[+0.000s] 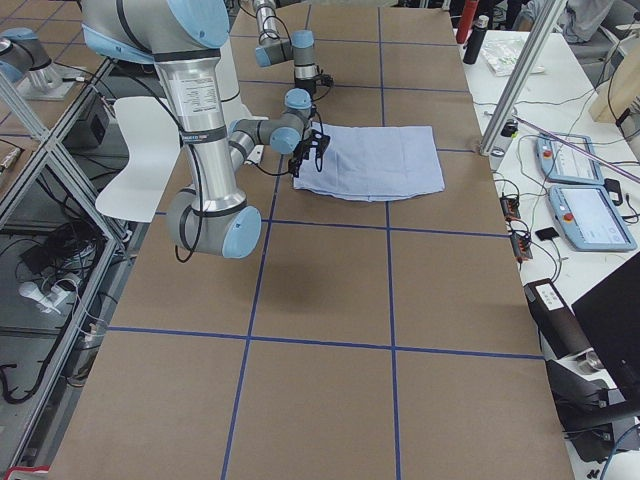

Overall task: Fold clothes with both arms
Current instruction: 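Pinch the two near corners of the shirt with both grippers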

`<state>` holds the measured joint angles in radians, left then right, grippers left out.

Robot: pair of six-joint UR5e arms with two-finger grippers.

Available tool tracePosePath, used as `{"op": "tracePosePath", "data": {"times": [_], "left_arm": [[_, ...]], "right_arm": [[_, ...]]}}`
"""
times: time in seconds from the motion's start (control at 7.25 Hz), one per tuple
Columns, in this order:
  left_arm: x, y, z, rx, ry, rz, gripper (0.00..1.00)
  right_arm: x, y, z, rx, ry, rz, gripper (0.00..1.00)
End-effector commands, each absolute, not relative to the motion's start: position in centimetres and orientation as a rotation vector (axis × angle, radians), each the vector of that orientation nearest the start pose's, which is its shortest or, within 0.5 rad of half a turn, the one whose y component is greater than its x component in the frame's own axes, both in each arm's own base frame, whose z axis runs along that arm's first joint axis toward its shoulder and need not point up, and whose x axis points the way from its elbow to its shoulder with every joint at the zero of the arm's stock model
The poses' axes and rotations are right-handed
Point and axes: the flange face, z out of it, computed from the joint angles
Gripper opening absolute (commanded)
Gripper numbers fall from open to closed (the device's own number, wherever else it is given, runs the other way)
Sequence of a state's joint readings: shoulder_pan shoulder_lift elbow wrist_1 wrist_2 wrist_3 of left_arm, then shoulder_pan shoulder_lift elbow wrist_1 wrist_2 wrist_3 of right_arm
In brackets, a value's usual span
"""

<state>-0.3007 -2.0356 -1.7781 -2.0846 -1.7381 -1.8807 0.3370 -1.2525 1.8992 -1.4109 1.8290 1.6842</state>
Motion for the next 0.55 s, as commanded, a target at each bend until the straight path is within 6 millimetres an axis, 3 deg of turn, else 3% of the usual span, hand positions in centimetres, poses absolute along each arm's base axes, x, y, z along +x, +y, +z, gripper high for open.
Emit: {"op": "tracePosePath", "data": {"times": [0.0,0.41], "left_arm": [[56.29,-29.67,24.23,-0.154,1.193,-0.437,0.00],[56.30,-29.68,24.13,-0.153,1.194,-0.435,0.00]], "right_arm": [[-51.91,-29.54,33.26,-0.160,-0.808,0.328,1.00],[-52.00,-29.46,33.07,-0.211,-0.795,0.437,1.00]]}}
